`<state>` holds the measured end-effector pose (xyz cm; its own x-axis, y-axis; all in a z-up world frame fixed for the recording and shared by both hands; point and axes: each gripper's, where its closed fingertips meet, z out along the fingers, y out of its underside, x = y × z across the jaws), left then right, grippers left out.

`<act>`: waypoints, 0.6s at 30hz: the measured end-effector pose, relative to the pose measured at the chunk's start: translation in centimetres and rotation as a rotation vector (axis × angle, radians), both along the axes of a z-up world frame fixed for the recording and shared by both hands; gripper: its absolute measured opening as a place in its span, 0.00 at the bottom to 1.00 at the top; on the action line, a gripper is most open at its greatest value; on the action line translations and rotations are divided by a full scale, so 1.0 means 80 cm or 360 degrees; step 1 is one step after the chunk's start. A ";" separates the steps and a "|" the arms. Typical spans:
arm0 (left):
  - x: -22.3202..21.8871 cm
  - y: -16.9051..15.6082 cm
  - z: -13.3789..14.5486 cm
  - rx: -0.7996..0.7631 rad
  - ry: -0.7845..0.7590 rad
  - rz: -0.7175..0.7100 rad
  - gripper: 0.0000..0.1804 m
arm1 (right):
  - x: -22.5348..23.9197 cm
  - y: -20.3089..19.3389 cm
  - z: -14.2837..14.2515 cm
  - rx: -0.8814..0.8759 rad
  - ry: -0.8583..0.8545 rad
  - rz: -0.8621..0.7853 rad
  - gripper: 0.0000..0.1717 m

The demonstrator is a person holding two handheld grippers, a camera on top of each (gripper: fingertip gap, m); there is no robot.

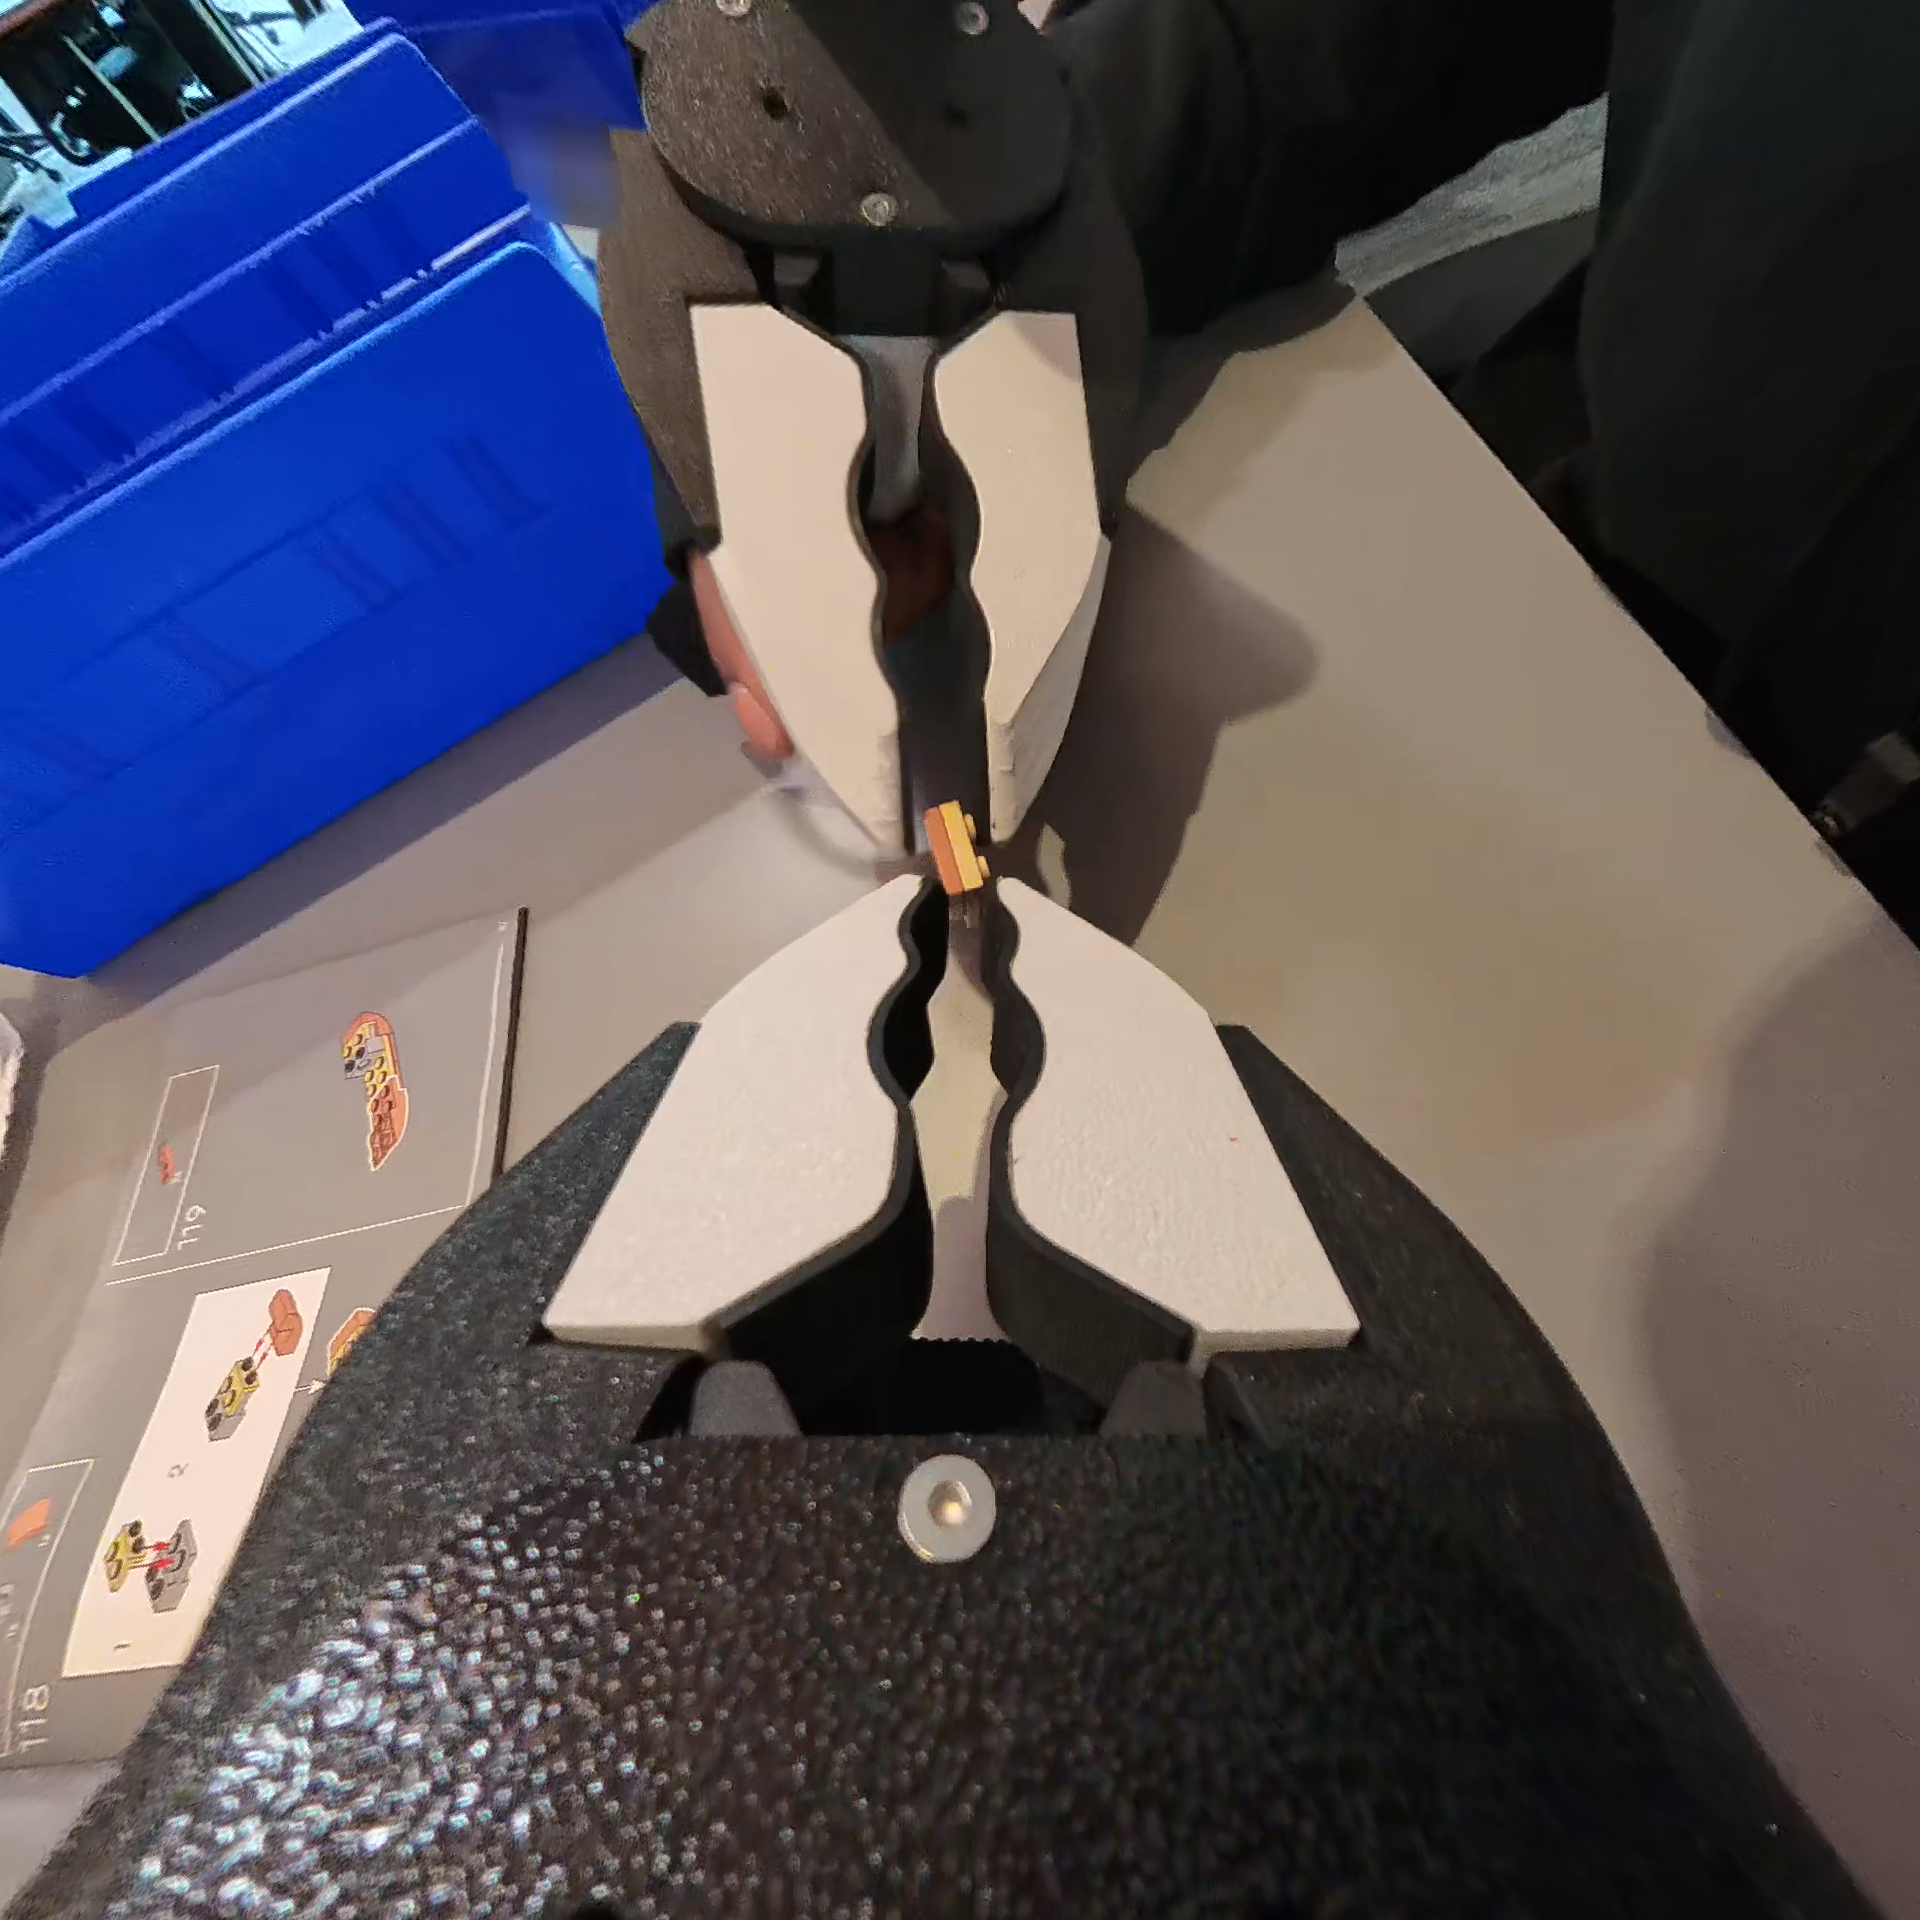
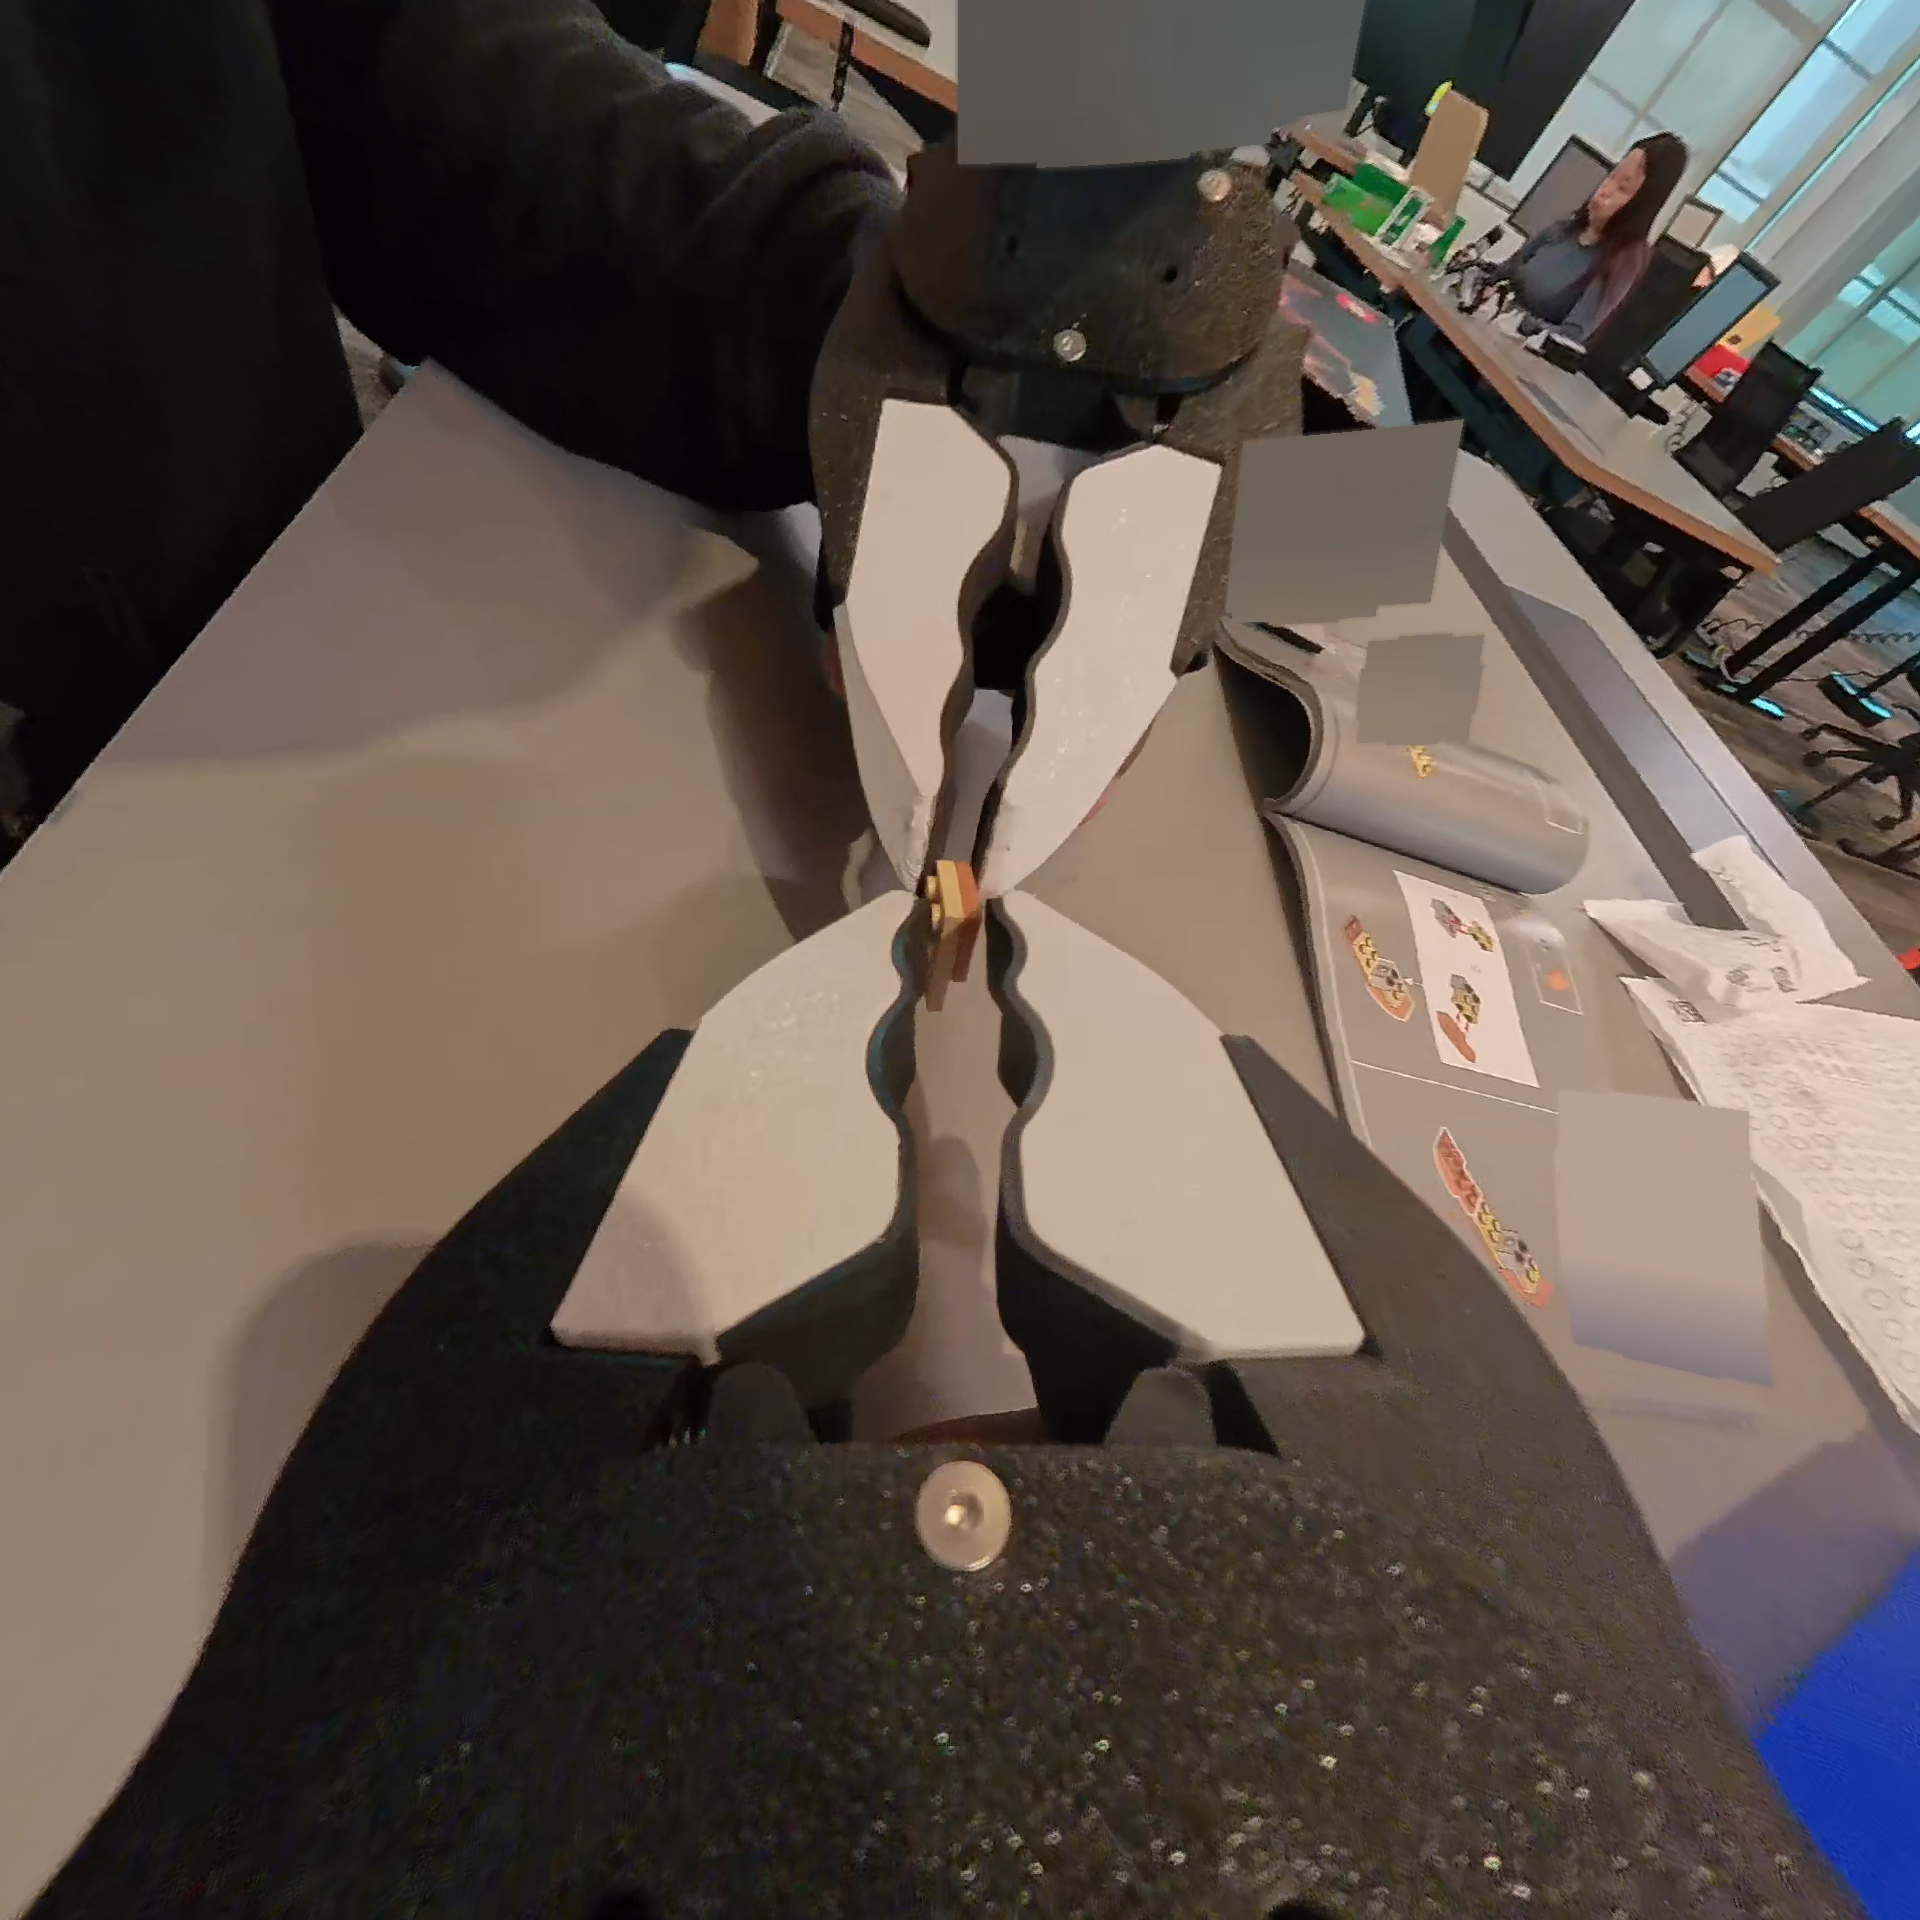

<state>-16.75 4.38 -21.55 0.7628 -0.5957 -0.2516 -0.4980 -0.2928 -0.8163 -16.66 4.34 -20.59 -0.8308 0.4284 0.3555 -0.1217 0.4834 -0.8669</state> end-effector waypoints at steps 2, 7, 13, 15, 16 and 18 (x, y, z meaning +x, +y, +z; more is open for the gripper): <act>0.001 -0.001 -0.003 -0.0026 0.0008 -0.0008 0.03 | 0.001 -0.002 -0.004 0.0021 -0.0017 0.0014 0.05; 0.003 -0.001 -0.003 -0.0027 -0.0030 -0.0016 0.03 | 0.003 -0.002 -0.004 0.0007 -0.0065 0.0025 0.05; -0.004 0.005 0.013 0.0087 -0.0157 0.0039 0.04 | -0.006 0.004 0.011 -0.0154 -0.0086 -0.0038 0.04; -0.005 0.006 0.013 0.0102 -0.0155 0.0050 0.06 | -0.008 0.005 0.012 -0.0163 -0.0077 -0.0057 0.04; -0.005 0.007 0.014 0.0113 -0.0160 0.0053 0.06 | -0.009 0.005 0.013 -0.0176 -0.0077 -0.0061 0.04; -0.003 0.009 0.013 0.0124 -0.0164 0.0058 0.07 | -0.009 0.005 0.015 -0.0208 -0.0081 -0.0056 0.04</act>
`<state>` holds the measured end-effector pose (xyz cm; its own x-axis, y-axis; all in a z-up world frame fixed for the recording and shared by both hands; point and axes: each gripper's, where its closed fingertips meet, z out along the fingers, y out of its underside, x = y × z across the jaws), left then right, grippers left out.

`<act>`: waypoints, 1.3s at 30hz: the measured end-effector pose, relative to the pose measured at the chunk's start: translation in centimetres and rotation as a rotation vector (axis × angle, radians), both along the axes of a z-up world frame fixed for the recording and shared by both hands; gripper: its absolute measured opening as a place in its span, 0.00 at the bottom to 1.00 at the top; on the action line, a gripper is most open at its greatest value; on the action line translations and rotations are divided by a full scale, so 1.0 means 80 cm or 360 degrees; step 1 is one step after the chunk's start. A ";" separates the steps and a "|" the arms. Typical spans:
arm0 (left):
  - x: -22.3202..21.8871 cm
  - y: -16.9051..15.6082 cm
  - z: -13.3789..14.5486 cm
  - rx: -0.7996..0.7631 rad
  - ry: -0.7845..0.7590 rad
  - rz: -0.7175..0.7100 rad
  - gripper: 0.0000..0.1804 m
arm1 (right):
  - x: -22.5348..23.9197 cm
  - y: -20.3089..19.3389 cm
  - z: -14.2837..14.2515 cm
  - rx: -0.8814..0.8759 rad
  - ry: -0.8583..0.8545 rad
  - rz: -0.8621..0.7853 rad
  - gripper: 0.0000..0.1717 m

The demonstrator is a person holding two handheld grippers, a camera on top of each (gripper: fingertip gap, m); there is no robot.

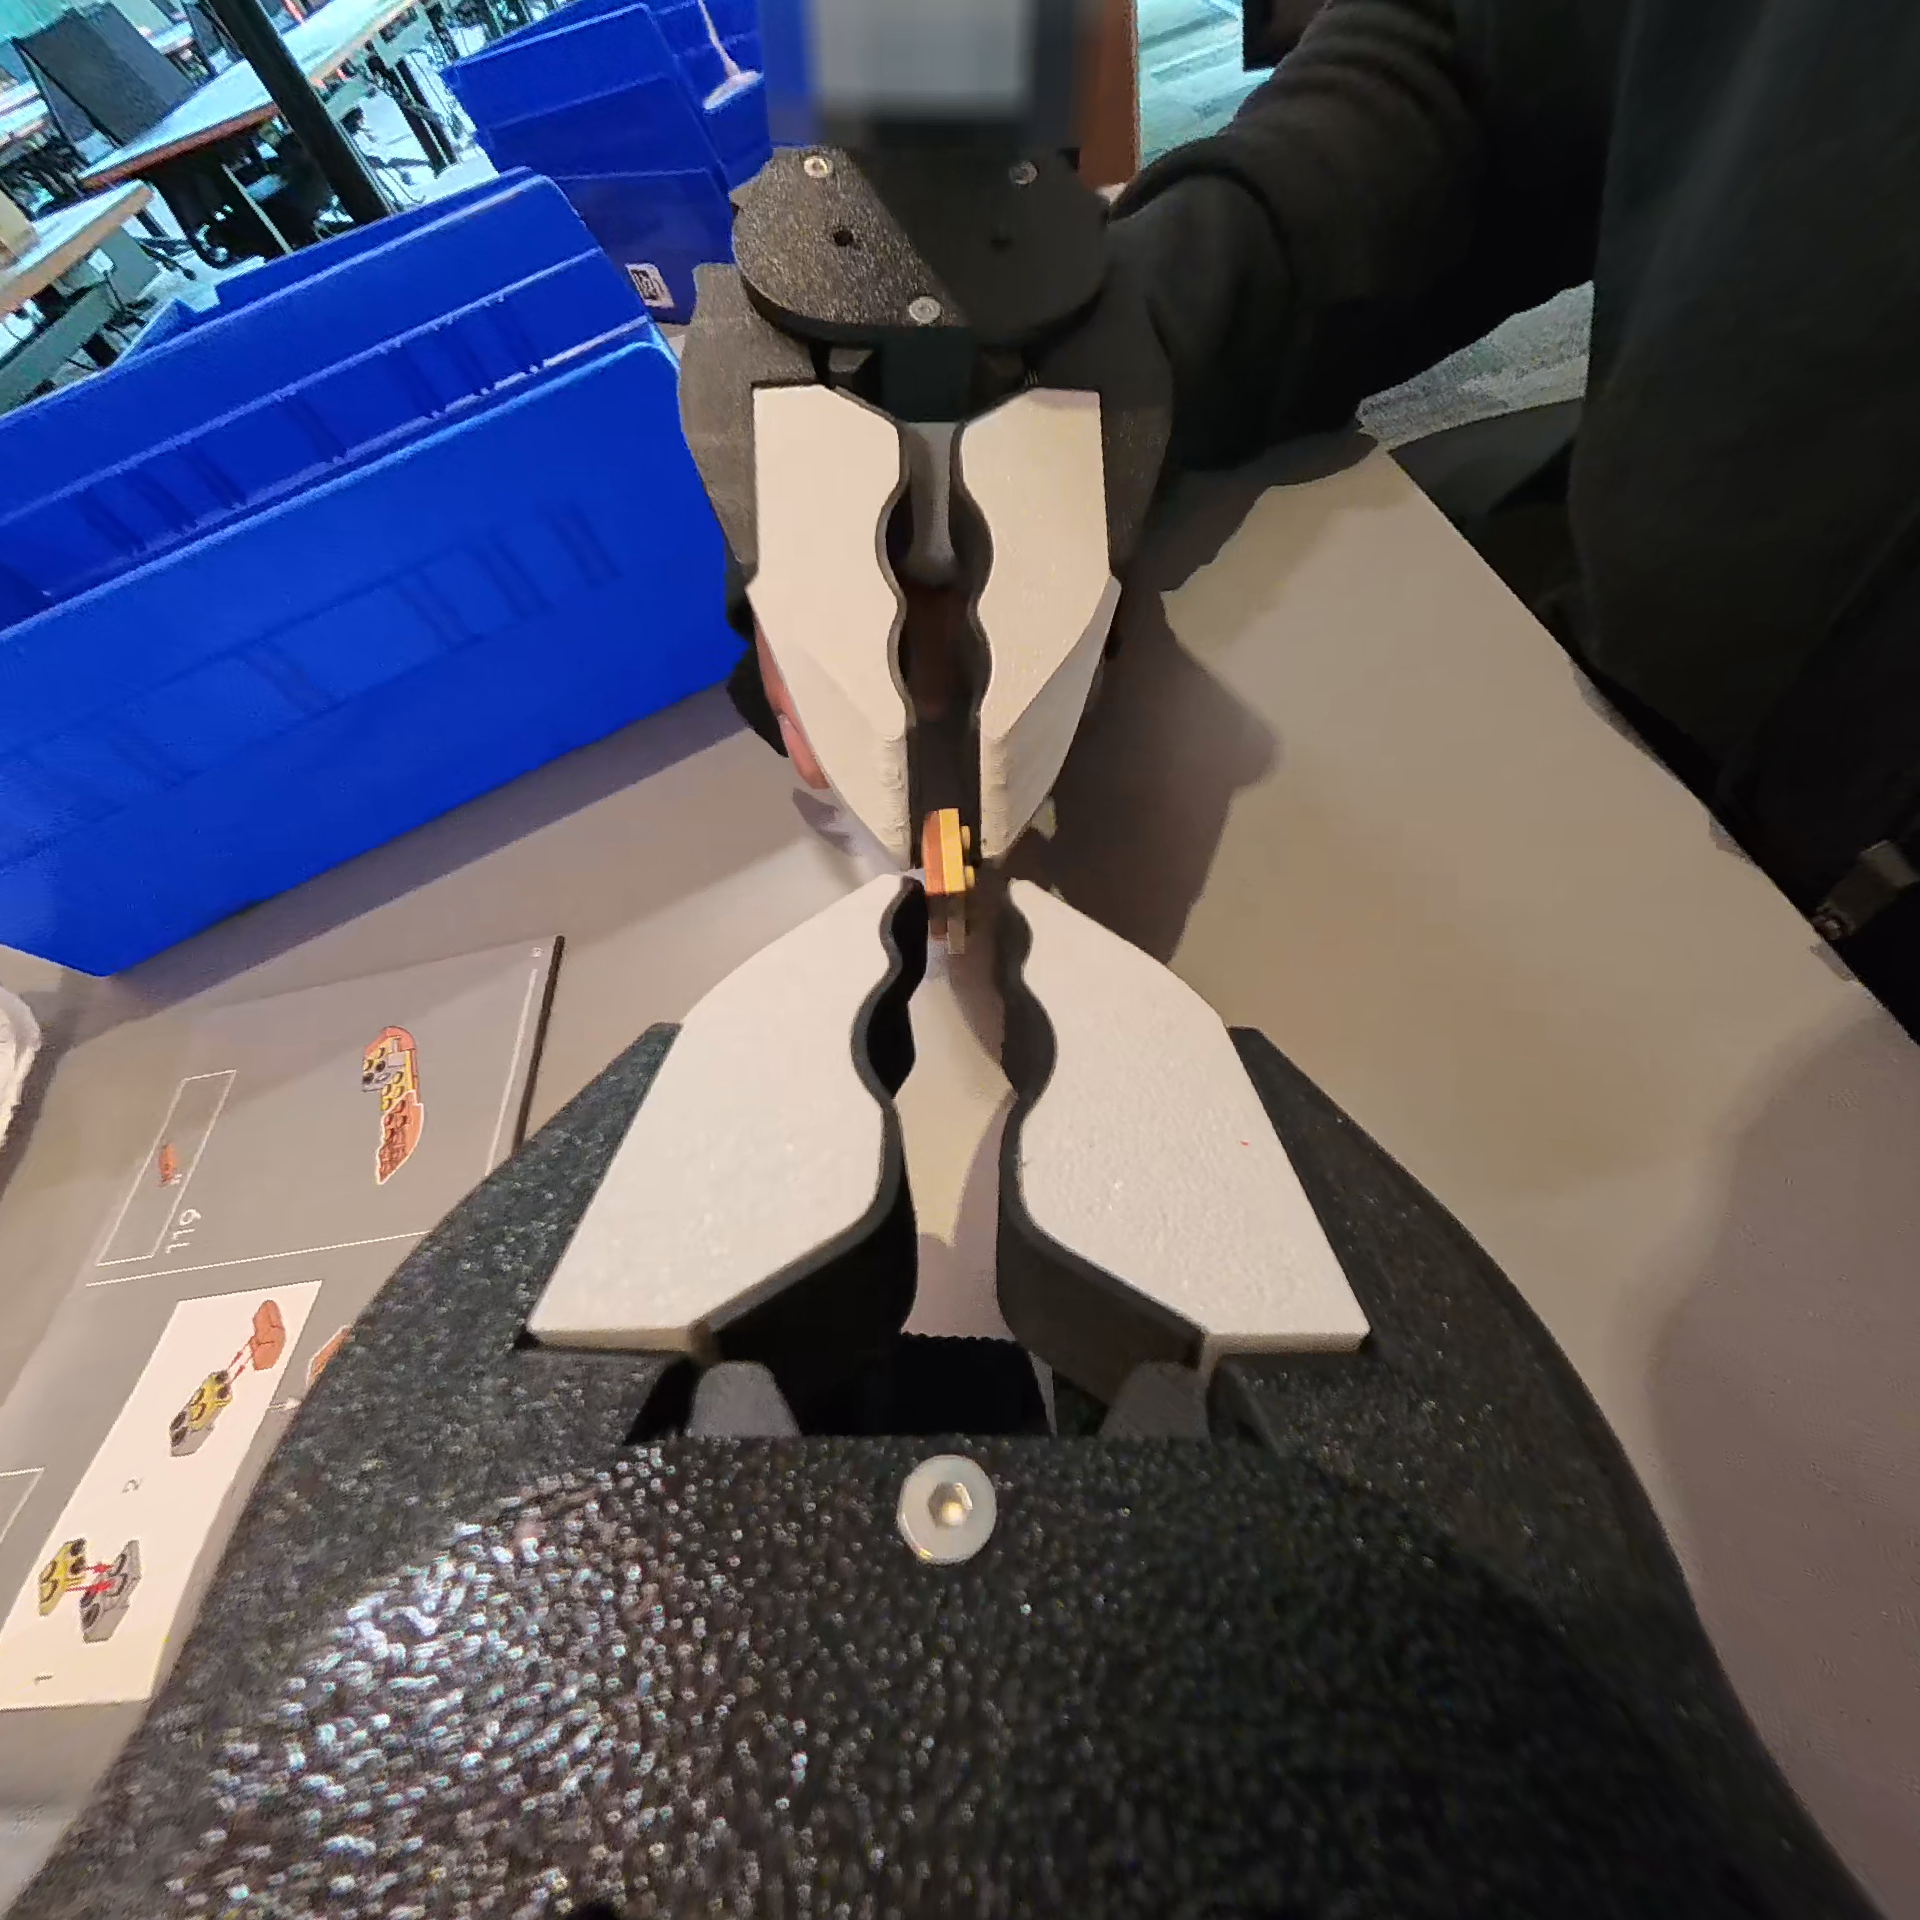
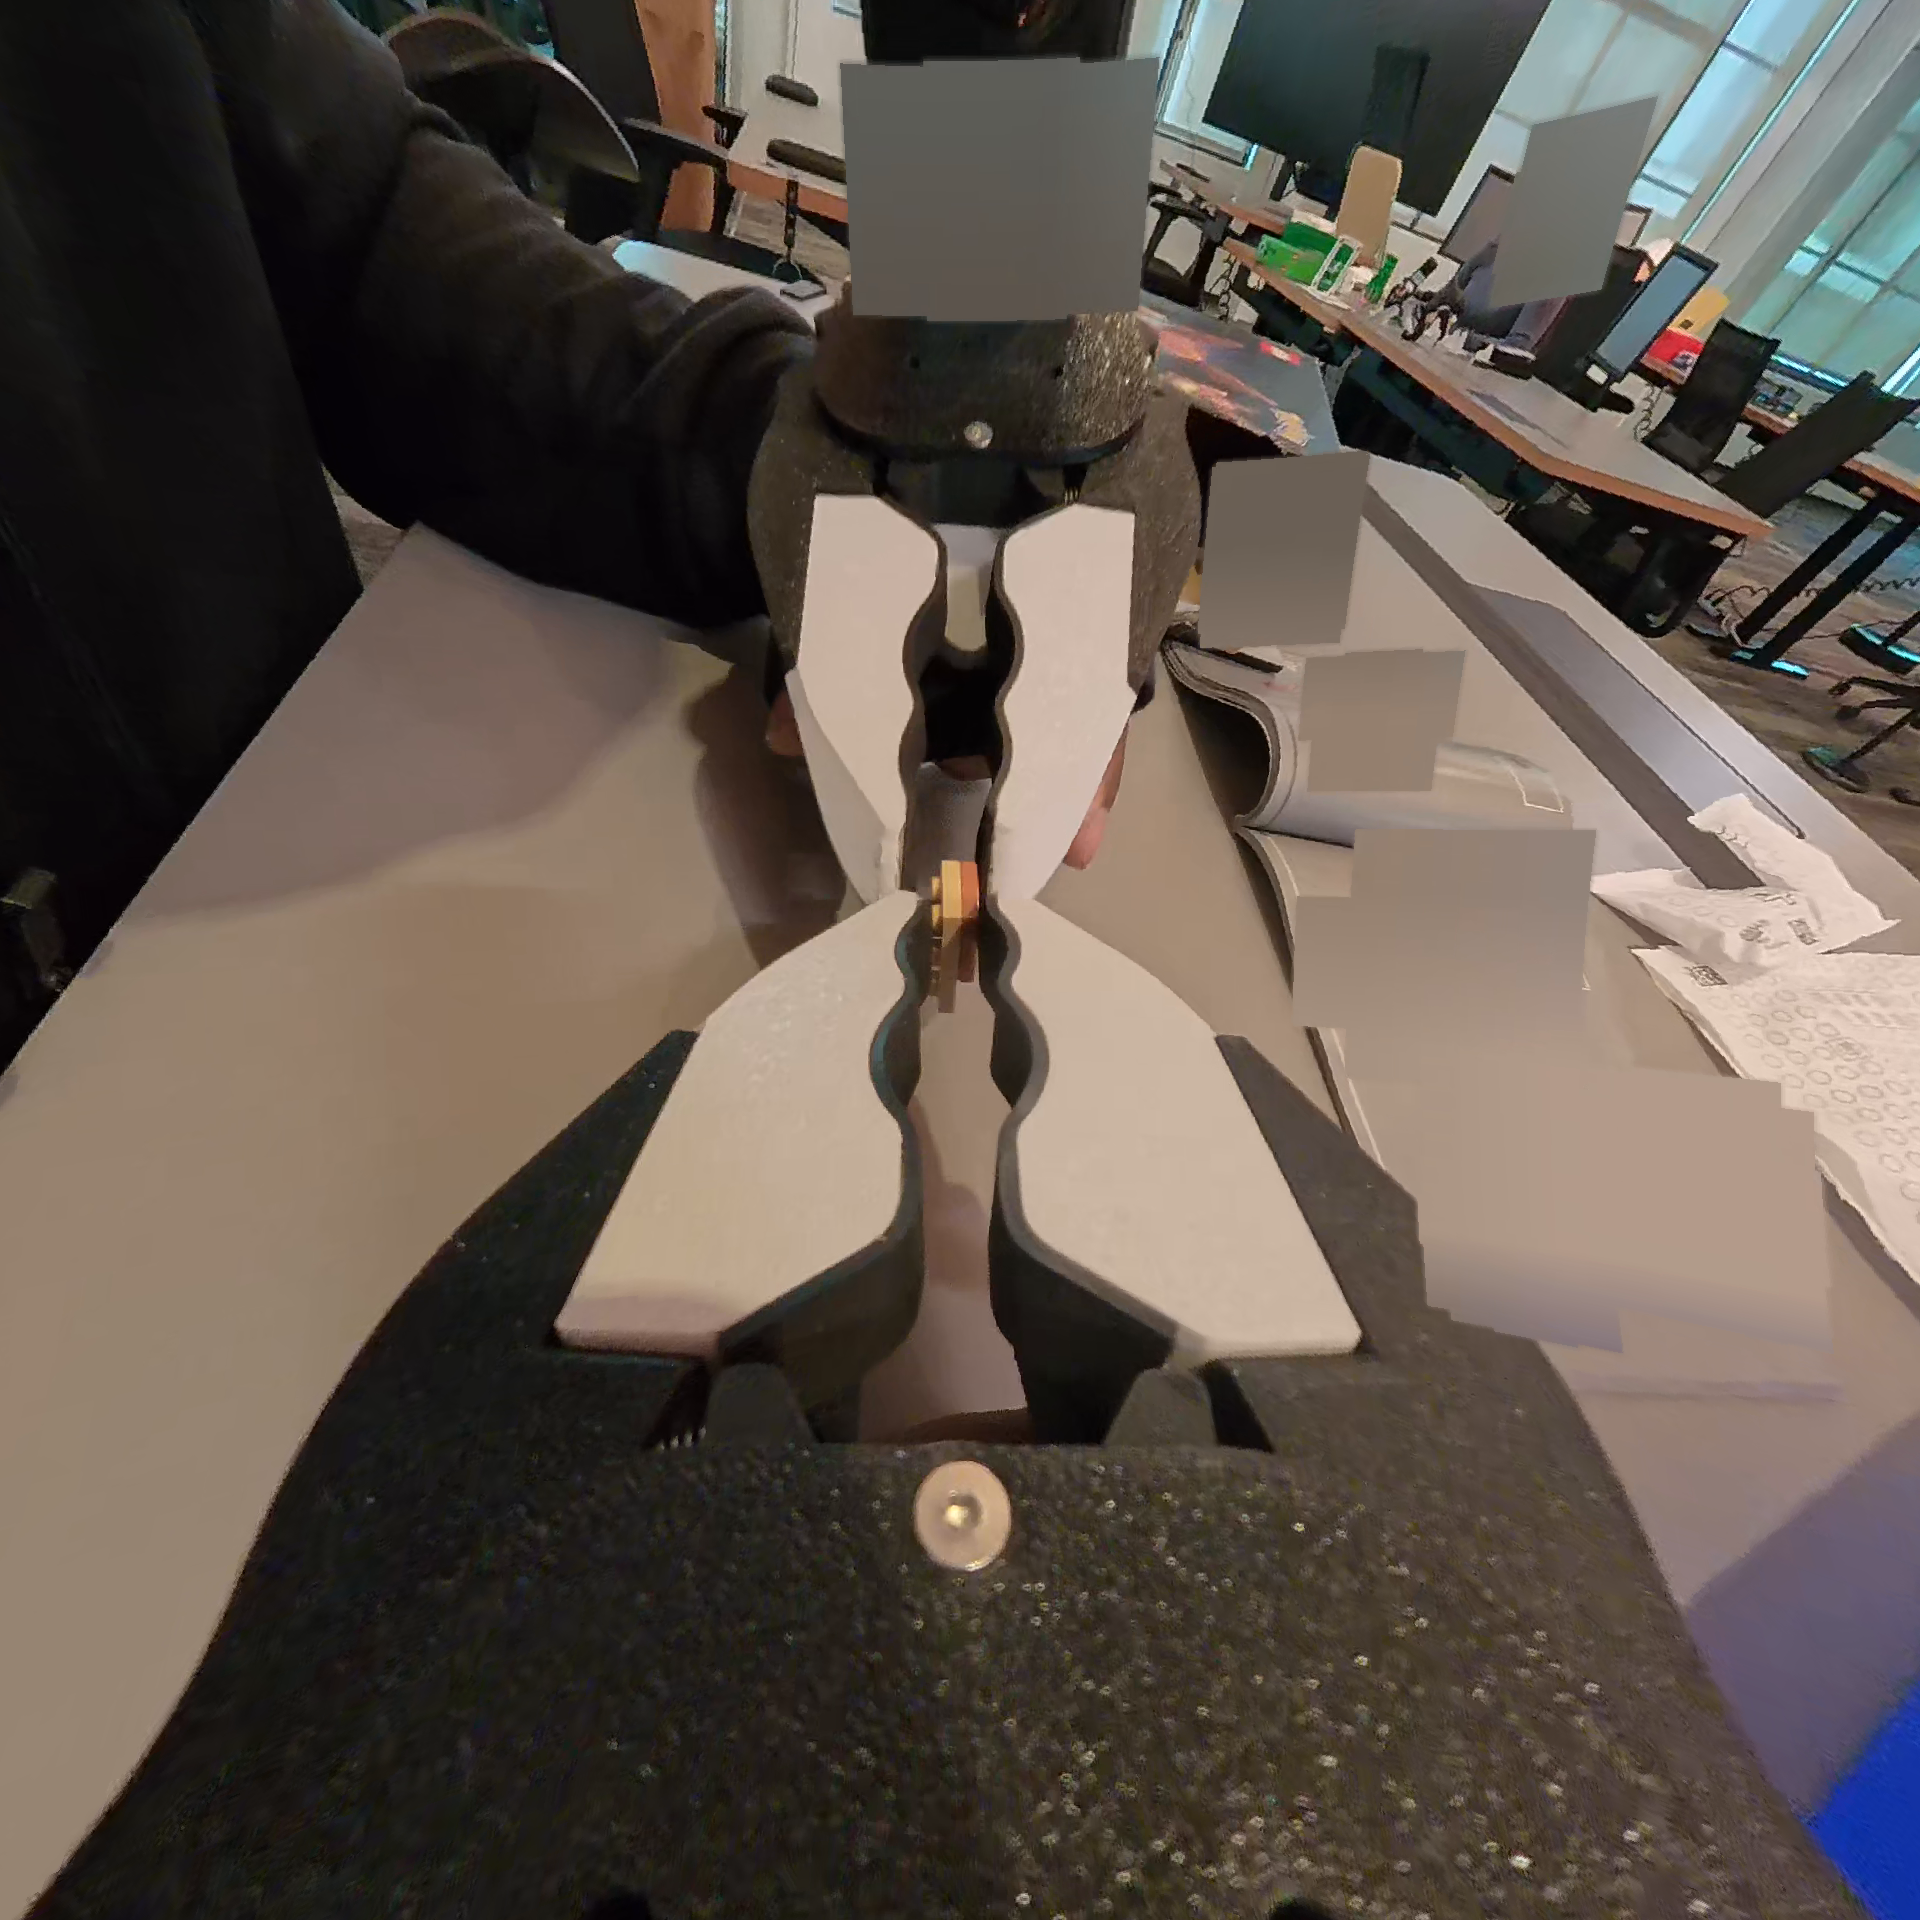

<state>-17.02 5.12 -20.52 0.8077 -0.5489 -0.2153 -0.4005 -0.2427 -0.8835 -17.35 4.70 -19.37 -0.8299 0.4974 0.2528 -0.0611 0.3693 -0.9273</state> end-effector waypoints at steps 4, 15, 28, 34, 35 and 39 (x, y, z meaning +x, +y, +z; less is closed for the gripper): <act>-0.002 0.002 -0.005 -0.0001 0.0031 0.0014 0.05 | 0.001 -0.002 -0.001 0.0007 0.0011 0.0003 0.04; -0.008 0.004 -0.003 0.0031 0.0073 0.0045 0.04 | -0.004 0.002 -0.001 0.0003 0.0016 -0.0051 0.05; -0.009 0.007 0.009 0.0067 -0.0073 0.0089 0.06 | -0.006 0.009 0.019 -0.0209 0.0003 -0.0045 0.05; -0.009 0.011 0.011 0.0105 -0.0089 0.0116 0.03 | -0.005 0.009 0.028 -0.0291 0.0041 -0.0026 0.05; -0.009 0.011 0.011 0.0109 -0.0089 0.0122 0.03 | -0.005 0.009 0.028 -0.0291 0.0041 -0.0029 0.05; -0.009 0.012 0.010 0.0104 -0.0139 0.0123 0.02 | -0.006 0.010 0.026 -0.0275 0.0040 -0.0035 0.05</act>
